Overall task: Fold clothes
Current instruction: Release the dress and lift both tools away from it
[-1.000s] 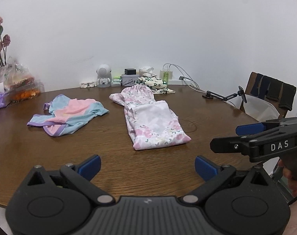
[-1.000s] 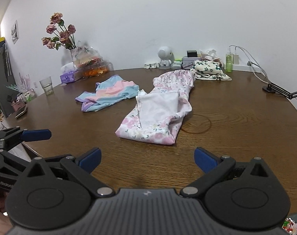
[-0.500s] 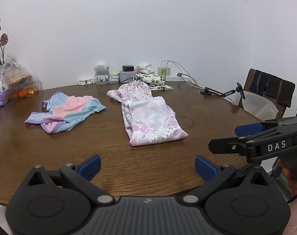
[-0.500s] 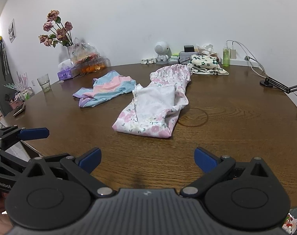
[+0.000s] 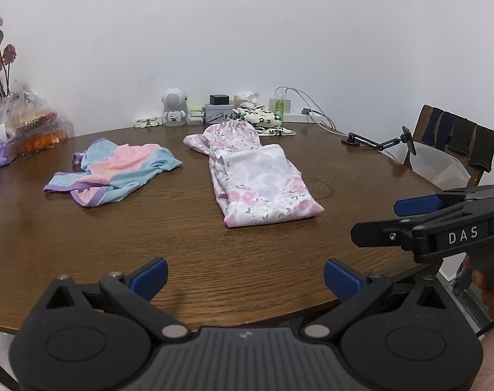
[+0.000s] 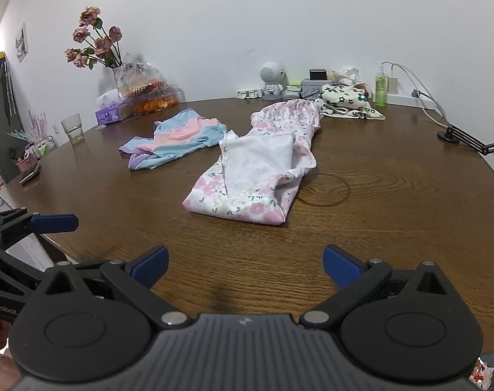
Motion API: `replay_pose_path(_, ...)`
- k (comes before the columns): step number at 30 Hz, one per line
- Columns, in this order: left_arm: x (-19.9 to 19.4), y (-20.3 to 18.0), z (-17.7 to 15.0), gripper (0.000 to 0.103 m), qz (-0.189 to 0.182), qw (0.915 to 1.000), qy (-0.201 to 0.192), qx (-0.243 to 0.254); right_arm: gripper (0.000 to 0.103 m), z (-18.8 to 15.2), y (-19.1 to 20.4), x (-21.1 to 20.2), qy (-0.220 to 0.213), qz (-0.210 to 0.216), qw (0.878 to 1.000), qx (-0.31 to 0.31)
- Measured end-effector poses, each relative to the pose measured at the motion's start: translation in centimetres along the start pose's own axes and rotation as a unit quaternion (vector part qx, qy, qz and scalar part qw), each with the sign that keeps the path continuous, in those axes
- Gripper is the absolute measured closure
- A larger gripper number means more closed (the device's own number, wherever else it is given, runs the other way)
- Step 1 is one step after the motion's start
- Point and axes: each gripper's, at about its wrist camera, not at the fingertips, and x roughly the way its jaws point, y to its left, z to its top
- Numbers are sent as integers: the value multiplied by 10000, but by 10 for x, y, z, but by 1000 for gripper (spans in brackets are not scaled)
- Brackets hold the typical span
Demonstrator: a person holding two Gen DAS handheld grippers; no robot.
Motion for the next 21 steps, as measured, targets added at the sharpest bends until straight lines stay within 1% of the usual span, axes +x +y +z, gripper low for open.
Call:
replay_pose_path(4,6,6,2,1,-74,10000,-1,37,0,4,1,6,43,0,9999,-130)
replay_pose_path(7,7,15,13,1,-235,9993,-163,220,0,15,2,9,40,-83,9994,-328)
replay_pose_path(8,7,20,19,1,-318,9988,-248,279,0,21,3,10,27,-128,9991,-415)
replay_pose_path(11,15,35,30,0,-361,9984,-354,262,0,43,9,18,-1,-329,9972,-674)
replay_pose_path(13,25,46,32,0,-430,9985,-284,191,0,55,16,29,74,-502,9961,-728)
replay_pose_path(15,35,59,30,0,-569,9982,-153,144,0,62,23,42,217,-559,9958,-690)
replay_pose_path(19,45,84,31,0,-655,9977,-2,144,0,63,38,62,502,-612,9947,-659)
replay_pose_path(21,48,92,35,0,-682,9975,54,157,0,62,43,65,537,-637,9943,-662)
